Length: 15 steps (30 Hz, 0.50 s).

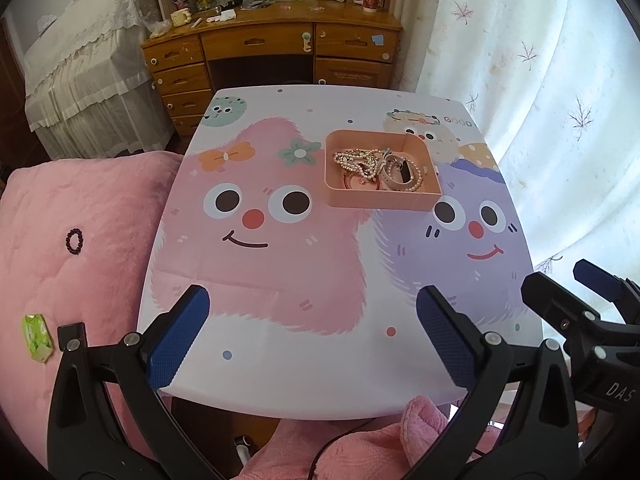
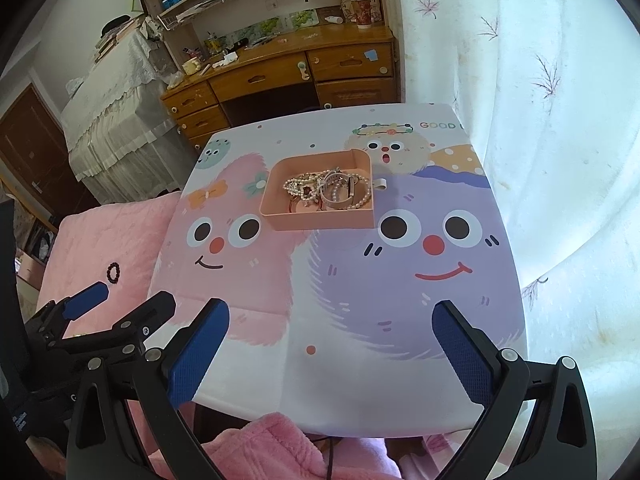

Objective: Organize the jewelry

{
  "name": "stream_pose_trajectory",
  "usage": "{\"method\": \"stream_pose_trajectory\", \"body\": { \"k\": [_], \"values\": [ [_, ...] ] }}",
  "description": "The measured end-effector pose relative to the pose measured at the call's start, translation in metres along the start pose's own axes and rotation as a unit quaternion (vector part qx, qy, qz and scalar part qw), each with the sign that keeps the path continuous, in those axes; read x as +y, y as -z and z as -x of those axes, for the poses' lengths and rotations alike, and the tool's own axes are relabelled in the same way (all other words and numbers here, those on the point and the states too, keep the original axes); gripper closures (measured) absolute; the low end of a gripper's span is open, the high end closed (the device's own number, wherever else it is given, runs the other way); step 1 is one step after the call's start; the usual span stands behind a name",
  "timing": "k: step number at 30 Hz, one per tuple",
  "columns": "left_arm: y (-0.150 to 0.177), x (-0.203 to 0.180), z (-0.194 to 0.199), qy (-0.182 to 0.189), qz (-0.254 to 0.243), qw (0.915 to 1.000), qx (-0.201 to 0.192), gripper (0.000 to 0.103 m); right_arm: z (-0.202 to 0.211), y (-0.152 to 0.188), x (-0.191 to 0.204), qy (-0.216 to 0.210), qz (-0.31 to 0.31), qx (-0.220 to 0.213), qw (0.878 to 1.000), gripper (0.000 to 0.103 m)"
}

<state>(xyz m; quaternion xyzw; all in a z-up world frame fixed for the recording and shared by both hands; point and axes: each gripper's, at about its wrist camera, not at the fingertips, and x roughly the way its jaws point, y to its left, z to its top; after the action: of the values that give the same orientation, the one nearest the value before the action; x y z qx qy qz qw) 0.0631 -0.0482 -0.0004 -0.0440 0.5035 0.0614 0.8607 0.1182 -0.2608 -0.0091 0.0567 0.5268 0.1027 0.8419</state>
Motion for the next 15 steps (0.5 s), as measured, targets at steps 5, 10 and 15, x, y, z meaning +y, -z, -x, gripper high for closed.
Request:
{"method": "stream_pose_trajectory", "body": {
  "k": [5, 10, 15],
  "values": [
    [-0.002, -0.001, -0.002, -0.001, 0.000, 1.0000, 0.000, 0.000, -0.003, -0.002, -0.001, 0.003, -0.001, 0.003, 1.000, 0.001],
    [-0.007, 0.000, -0.006, -0.001, 0.003, 1.0000, 0.004, 0.000, -0.006, -0.007, -0.005, 0.007, -0.001, 0.005, 1.000, 0.001],
    [-0.011, -0.002, -0.008, -0.001, -0.006, 1.0000, -0.001, 0.000, -0.008, -0.011, -0.008, 0.012, -0.005, 0.004, 1.000, 0.001]
  ]
}}
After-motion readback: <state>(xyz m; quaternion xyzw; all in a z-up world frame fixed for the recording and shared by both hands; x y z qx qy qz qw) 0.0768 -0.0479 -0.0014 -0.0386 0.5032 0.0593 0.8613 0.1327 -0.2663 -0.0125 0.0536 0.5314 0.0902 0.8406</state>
